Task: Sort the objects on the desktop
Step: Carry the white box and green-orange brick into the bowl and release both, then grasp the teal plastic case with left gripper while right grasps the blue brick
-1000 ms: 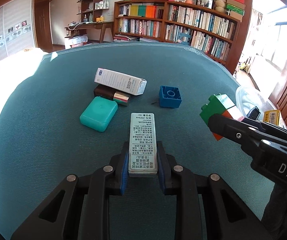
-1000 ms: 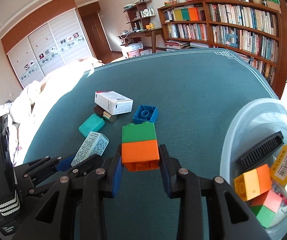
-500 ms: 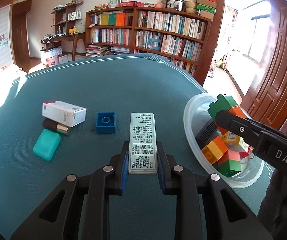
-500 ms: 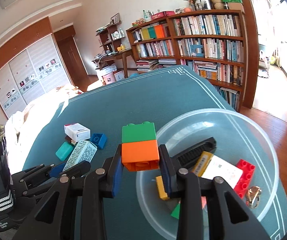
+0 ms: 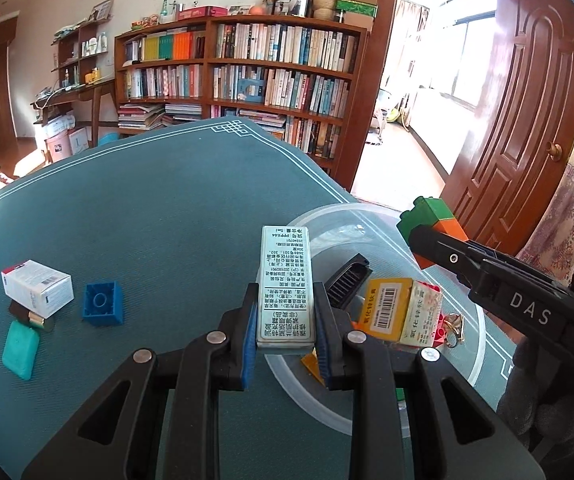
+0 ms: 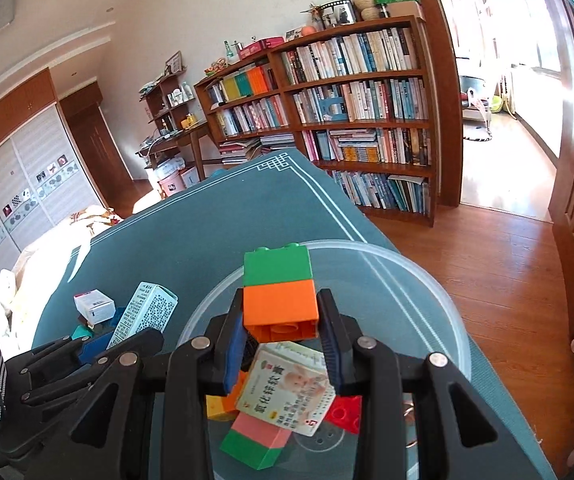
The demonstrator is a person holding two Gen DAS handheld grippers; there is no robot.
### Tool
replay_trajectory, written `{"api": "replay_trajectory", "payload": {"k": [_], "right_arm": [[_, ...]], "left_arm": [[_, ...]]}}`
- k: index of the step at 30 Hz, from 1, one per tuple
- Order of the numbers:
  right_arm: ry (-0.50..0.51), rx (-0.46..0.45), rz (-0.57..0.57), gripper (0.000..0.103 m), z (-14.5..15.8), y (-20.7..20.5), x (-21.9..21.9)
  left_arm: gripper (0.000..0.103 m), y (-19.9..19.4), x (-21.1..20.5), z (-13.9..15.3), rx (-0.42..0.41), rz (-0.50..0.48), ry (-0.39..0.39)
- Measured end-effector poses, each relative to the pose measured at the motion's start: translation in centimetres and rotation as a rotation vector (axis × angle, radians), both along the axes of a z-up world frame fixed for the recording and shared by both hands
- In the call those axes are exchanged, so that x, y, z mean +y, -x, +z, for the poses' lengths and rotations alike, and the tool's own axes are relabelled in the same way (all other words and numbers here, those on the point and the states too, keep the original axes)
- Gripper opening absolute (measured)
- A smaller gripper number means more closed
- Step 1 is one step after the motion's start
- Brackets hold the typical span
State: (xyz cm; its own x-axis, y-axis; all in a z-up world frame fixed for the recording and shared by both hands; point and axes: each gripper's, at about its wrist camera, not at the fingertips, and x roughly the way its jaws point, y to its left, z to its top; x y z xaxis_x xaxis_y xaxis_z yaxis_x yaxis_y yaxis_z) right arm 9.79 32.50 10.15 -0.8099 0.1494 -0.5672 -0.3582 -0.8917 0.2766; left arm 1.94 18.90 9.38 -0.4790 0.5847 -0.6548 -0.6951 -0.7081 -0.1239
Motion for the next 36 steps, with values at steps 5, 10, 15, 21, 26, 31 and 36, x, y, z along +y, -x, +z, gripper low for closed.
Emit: {"api": "replay_trajectory", "payload": {"k": [5,10,15,21,26,31,36], "right_arm": [[-0.001,-0.014,-0.046,0.038,-0.5,-0.2,1.6],[0.028,-0.023,-0.086,0.047,-1.0,-0.2,3.0],[0.037,-0.029,-0.110,0.060,-1.2,-0.5,3.6],[0.036,-0.024,-0.095,0.060,-1.0,-0.4,2.9],[0.026,-0.018,-0.064,0.060,-0.7,-0.3,1.8],[0.026,-0.013,-0.033,0.062,-0.4,0.1,0.6],[0.024,-0.002,0.012,0.062,0.1,0.9,-0.9]], "left_arm": [[0.026,0.3,2.0,-0.3,-0.022,-0.040,-0.002],[0.049,0.7,3.2,-0.7,-0.085,-0.067,-0.029],[0.055,0.8,2.9,-0.9,-0.083,-0.055,-0.038],[0.055,0.5,2.1,-1.1,-0.061,-0.031,-0.018],[0.055,0.9,1.1,-1.2,-0.067,-0.003,-0.024],[0.055,1.7,-0.8,-1.3,-0.067,0.058,-0.023],[0.055,2.6,-3.0,-1.2,-0.070,0.111,-0.030]]}}
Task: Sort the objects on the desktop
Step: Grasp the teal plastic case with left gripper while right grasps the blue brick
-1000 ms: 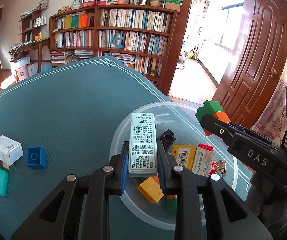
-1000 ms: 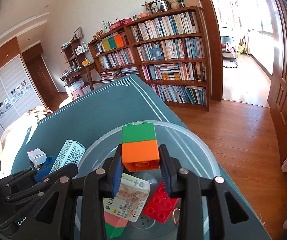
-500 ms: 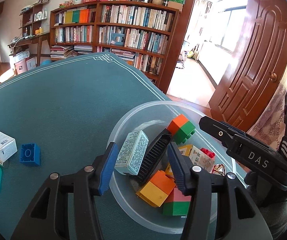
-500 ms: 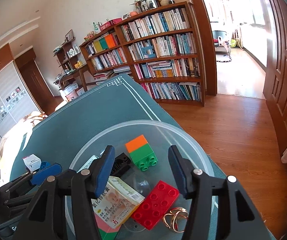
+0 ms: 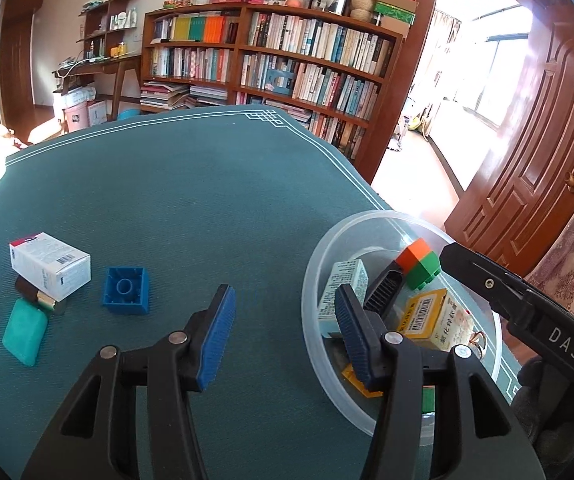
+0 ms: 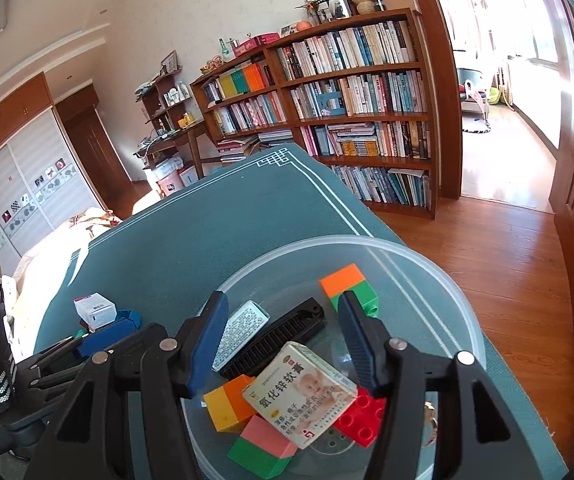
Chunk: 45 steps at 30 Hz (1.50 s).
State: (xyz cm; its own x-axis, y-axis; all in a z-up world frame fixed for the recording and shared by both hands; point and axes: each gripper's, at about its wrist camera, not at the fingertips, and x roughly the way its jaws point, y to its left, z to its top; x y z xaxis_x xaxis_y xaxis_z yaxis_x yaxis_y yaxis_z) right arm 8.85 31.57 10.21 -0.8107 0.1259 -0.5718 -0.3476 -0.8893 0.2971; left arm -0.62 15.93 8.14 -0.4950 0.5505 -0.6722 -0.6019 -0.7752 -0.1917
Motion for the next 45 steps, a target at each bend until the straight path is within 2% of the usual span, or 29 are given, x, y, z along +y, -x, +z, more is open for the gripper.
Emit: {"api": "replay_trajectory", "payload": {"k": [12,19,26,34,43,45], "right_arm": [[-0.020,0.008,0.183,0.062,0.2,3.0,-5.7],[0.020,-0.029,0.275,0.062,-0.8,6.1,-8.3],[0.020,-0.056,0.331,0.062,-1.3,8.1,-10.5],[-0.004,-0.095,0.382,0.062,-2.4,9.6,-12.9],[-0.016,-0.132,0.400,0.062,-3.6,11.0,-14.2],[-0.017,-0.137,0.402,0.062,-3.7,11.4,-14.4]], "left_arm": [[0.055,1.8,-6.8,-1.5,-0.011,0.170,0.012],[0.055,3.0,-10.7,-1.5,0.026,0.283,0.026],[0.055,4.4,-14.3,-2.5,0.083,0.439,0.098],[0.055,5.8,-15.4,-4.1,0.038,0.468,0.100],[0.058,6.6,-15.7,-5.8,-0.026,0.439,0.098],[0.058,6.5,-15.6,-5.8,-0.019,0.441,0.098]]}}
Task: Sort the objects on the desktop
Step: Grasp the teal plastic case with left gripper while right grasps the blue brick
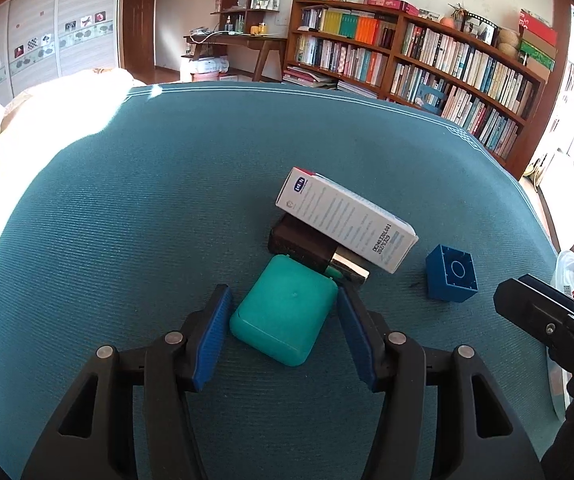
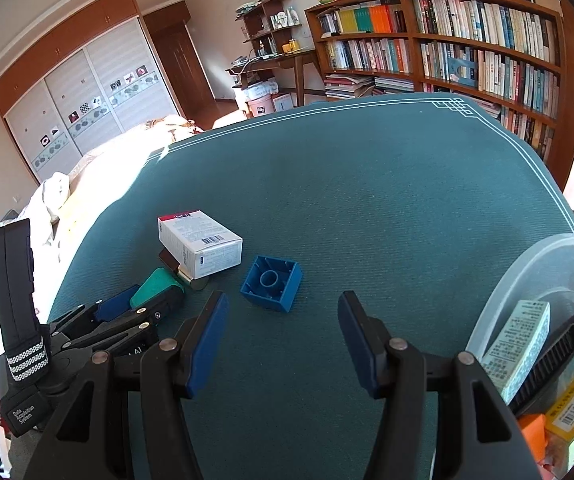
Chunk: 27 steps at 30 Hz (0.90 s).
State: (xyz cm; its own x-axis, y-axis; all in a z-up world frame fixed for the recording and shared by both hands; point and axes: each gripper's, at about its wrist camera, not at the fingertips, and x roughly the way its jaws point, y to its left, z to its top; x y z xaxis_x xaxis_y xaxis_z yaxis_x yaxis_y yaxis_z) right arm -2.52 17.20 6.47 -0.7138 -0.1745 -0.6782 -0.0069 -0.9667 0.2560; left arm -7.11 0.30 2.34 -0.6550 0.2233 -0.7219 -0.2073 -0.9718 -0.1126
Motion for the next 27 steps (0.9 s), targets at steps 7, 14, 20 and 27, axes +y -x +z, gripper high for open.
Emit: {"api": "replay_trajectory", "payload": {"k": [7,14,20,27], "right_arm": [[-0.020,-0.012,0.015,0.062,-0.6,1.1,-0.9],[-0.038,-0.044,0.001,0.062,-1.8,2.4,-1.1],[-0.065,-0.061,-0.008,0.062,-2.6,4.0,-1.2],[-0.148,-0.046,-0.017,0.058,-2.8,4.3,-2.2]], "left_arm": [[0.050,-0.4,0.3,0.1,0.018,-0.013,0.013],[0.048,-0.7,0.2,0.1,0.023,-0.016,0.008],[0.048,-0.6,0.2,0.0,0.021,-0.015,0.002],[0.048,-0.5,0.1,0.0,0.021,-0.015,0.004]]}}
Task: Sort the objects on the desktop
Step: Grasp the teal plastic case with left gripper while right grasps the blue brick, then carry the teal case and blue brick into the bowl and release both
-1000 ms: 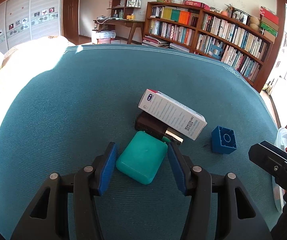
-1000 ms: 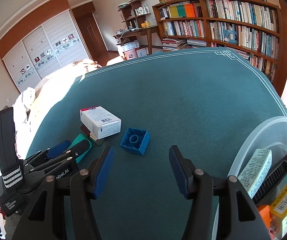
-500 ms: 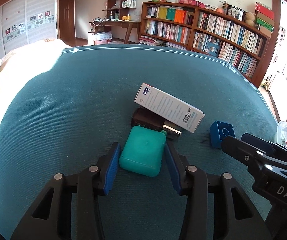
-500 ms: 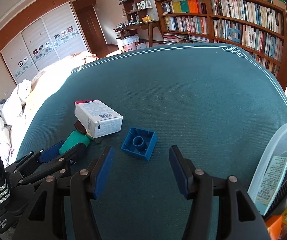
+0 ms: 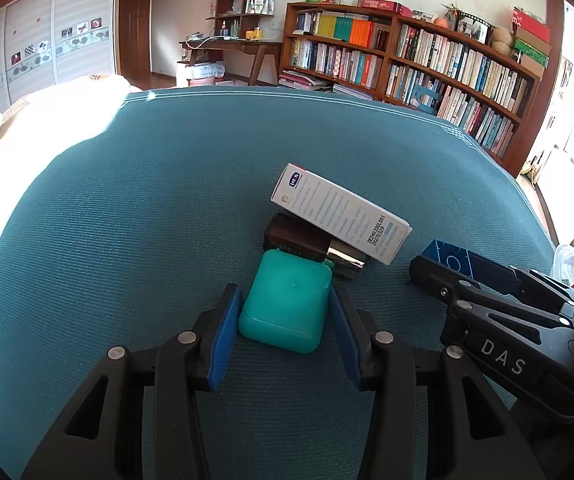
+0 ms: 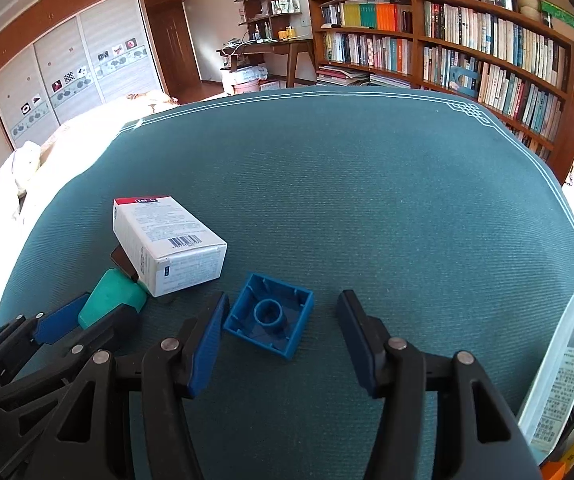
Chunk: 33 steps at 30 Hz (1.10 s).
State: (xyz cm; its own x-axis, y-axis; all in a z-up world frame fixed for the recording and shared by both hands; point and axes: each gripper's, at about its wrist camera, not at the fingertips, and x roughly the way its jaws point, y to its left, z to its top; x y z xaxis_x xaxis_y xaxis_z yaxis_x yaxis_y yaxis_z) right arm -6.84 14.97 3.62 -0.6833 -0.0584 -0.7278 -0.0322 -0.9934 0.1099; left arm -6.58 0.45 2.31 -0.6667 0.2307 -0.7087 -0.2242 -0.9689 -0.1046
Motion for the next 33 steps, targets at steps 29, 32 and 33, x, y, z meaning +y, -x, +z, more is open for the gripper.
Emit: {"api": "replay_trajectory", "payload": {"k": [29,32,33], "right_arm": [[0.100,0.137,-0.083,0.038,5.2,-8.7,4.6],[0.108,0.154,-0.109,0.038,5.7,-9.6,6.0],[0.112,0.160,-0.117,0.038,5.8,-10.1,6.5]], "left_arm": [[0.046,-3.0,4.0,0.9,0.008,-0.134,-0.043],[0.046,-3.3,4.6,1.4,0.016,-0.143,-0.045],[0.046,-3.4,4.8,1.5,0.019,-0.147,-0.044]]}}
